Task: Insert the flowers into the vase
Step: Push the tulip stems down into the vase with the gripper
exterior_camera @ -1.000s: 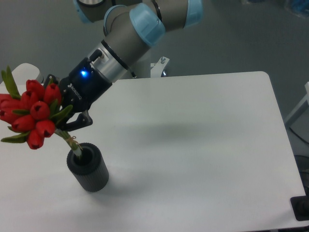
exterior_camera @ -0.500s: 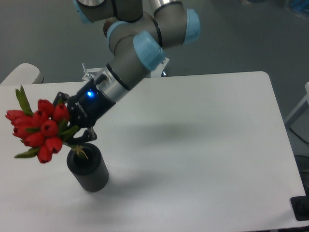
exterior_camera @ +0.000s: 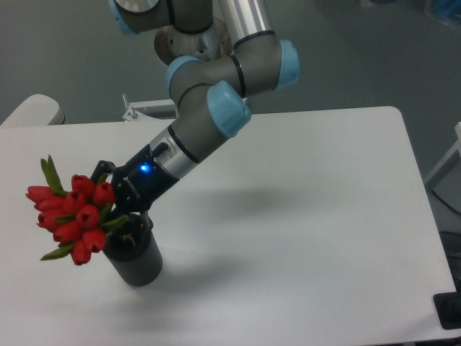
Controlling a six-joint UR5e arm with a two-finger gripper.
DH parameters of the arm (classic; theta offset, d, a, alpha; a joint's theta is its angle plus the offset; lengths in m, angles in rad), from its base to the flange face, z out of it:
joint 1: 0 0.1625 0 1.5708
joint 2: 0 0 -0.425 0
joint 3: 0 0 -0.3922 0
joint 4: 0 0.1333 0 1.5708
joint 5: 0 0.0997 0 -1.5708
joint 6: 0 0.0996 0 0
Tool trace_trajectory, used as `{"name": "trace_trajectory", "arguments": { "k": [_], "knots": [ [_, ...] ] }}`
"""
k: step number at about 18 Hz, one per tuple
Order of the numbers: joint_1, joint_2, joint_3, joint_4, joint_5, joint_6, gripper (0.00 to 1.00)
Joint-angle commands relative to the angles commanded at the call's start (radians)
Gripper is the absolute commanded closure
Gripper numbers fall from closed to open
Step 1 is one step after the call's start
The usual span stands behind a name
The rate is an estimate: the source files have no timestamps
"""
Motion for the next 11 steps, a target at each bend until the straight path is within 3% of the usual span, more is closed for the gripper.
{"name": "trace_trajectory", "arguments": {
  "k": [4,7,9,11],
  "knots": [
    [0.003,-0.017,0.0,0.0,0.002,0.018,0.53],
    [0.005,-0.026,0.002,0.0,0.002,0.02,0.42],
    [0.005,-0.031,0.002,0.0,0.002,0.032,0.25],
    [0.006,-0.031,0.0,-0.002,0.002,0.032,0.15]
  ]
}}
